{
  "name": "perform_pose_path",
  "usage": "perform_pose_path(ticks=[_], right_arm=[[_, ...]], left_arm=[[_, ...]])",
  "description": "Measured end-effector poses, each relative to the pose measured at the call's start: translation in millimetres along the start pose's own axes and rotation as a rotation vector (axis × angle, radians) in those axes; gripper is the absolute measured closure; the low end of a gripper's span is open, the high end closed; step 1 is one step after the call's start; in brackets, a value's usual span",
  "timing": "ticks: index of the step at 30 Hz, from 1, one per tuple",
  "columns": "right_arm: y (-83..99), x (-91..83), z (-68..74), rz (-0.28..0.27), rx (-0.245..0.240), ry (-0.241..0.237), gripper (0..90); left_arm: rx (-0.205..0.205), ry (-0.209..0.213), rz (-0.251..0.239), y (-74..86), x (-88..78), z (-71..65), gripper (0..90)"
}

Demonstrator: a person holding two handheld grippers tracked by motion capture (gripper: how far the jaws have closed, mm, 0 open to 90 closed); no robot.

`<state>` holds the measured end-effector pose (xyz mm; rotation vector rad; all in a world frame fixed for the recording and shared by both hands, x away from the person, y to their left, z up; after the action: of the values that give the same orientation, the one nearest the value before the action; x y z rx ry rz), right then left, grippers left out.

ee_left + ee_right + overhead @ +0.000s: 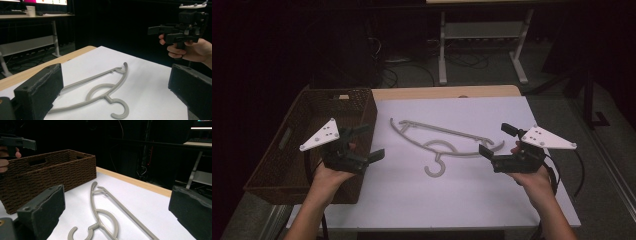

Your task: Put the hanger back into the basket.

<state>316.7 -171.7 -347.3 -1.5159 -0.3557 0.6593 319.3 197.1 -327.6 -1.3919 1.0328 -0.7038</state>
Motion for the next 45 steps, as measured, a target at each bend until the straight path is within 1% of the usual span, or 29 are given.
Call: perform_pose_path(ticks=[3, 8, 11, 13, 17, 21, 25, 27, 29, 32, 33, 34, 36, 37, 38, 39, 42, 43, 44, 45], right_arm=[[0.7, -0.6, 0.1, 0.004, 0.006, -0.001, 0.2], [1.8, 0.4, -0.5, 0.013, -0.006, -0.006, 0.2], [2.7, 1.2, -0.3, 0.023, -0.008, -0.007, 0.2], [3.7, 2.8, -0.6, 0.029, -0.020, -0.009, 0.2], [6.3, 6.0, -0.5, 0.047, -0.025, -0.016, 0.2], [8.3, 9.5, -1.1, 0.056, -0.025, -0.023, 0.2], [11.4, 14.4, -1.4, 0.074, -0.031, -0.035, 0.2], [13.7, 17.1, -1.8, 0.089, -0.037, -0.039, 0.2], [16.3, 20.0, -2.8, 0.102, -0.044, -0.042, 0.2], [22.1, 24.8, -2.5, 0.134, -0.054, -0.049, 0.2], [24.9, 26.6, -1.7, 0.151, -0.059, -0.050, 0.2], [28.3, 29.4, 0.4, 0.180, -0.080, -0.055, 0.2], [28.9, 30.9, 1.2, 0.185, -0.088, -0.060, 0.3], [29.4, 32.7, 1.6, 0.186, -0.090, -0.064, 0.4], [32.8, 36.7, 2.0, 0.212, -0.099, -0.076, 0.4], [32.8, 36.7, 2.0, 0.212, -0.099, -0.076, 0.4], [39.2, 44.3, 2.5, 0.259, -0.113, -0.096, 2.7], [42.9, 49.6, 1.7, 0.290, -0.117, -0.103, 4.2], [42.9, 49.6, 1.7, 0.290, -0.117, -0.103, 4.2], [46.8, 55.5, -1.7, 0.324, -0.125, -0.112, 6.5]], left_arm=[[0.000, 0.009, 0.004, 0.2, 3.7, -2.5, 0.0], [0.003, 0.034, 0.019, 3.7, 15.9, -9.4, 0.0], [0.004, 0.049, 0.033, 8.0, 24.4, -13.4, 0.0], [0.004, 0.057, 0.042, 10.9, 29.8, -15.8, 0.0], [0.006, 0.065, 0.049, 16.0, 38.7, -19.1, 0.0], [-0.007, 0.074, 0.066, 23.4, 47.7, -21.1, 0.0], [-0.014, 0.074, 0.098, 32.6, 56.9, -19.8, 0.0], [-0.013, 0.066, 0.123, 38.7, 61.0, -17.9, 0.0], [-0.021, 0.068, 0.146, 44.9, 64.5, -16.7, 0.0], [-0.008, 0.069, 0.185, 54.9, 69.6, -15.0, 0.0], [-0.011, 0.071, 0.192, 57.9, 71.4, -14.7, 0.0], [-0.014, 0.075, 0.196, 60.6, 72.9, -14.4, 0.0], [-0.019, 0.077, 0.210, 64.3, 73.7, -13.8, 0.0], [-0.025, 0.078, 0.206, 65.4, 74.5, -14.0, 0.0], [-0.025, 0.079, 0.212, 66.6, 74.1, -13.8, 0.0], [-0.022, 0.081, 0.216, 67.6, 73.7, -13.5, 0.0], [-0.022, 0.075, 0.222, 70.5, 72.1, -12.2, 0.0], [-0.028, 0.073, 0.220, 71.4, 71.7, -11.9, 0.0], [-0.031, 0.070, 0.222, 72.4, 71.2, -11.4, 0.0], [-0.031, 0.071, 0.221, 73.4, 71.0, -11.1, 0.0]])
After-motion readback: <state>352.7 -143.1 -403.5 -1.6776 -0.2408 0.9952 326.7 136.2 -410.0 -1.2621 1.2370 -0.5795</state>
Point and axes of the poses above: each handheld gripper's, and its own axes: x roughly forward along the jaws, y roughly out of its underside, z roughly to its left, the point moved 6 cm from there along x, roughly forward along the jaws, and after that the axes turned 5 degrees about y, right-handed, at the moved point
